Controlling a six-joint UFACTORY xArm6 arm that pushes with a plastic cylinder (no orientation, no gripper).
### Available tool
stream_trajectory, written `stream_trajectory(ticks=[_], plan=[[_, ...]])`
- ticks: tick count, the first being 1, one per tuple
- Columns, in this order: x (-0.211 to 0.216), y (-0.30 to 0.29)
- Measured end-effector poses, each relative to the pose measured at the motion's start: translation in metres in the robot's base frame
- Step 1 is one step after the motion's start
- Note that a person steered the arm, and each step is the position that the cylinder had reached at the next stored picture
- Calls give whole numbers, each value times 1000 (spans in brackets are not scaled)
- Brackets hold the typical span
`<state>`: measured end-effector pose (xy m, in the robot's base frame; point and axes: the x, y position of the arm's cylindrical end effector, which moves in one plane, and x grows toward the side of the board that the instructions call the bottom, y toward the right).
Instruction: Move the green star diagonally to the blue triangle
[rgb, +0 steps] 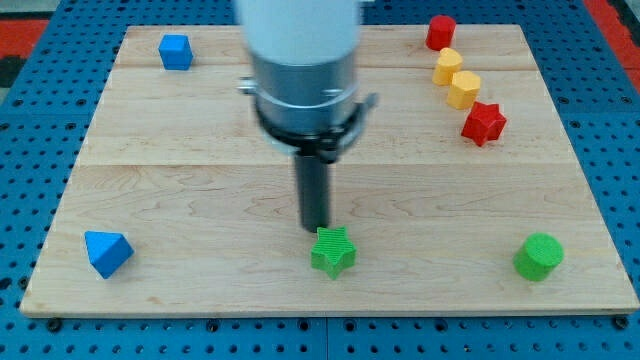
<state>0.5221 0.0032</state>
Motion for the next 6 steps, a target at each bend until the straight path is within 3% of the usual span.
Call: stream_trajectory(ticks=[1, 2, 3, 4, 5, 6], plan=[[-18, -14], [8, 67], [60, 69], [36, -13], [-21, -87], [-24, -104]])
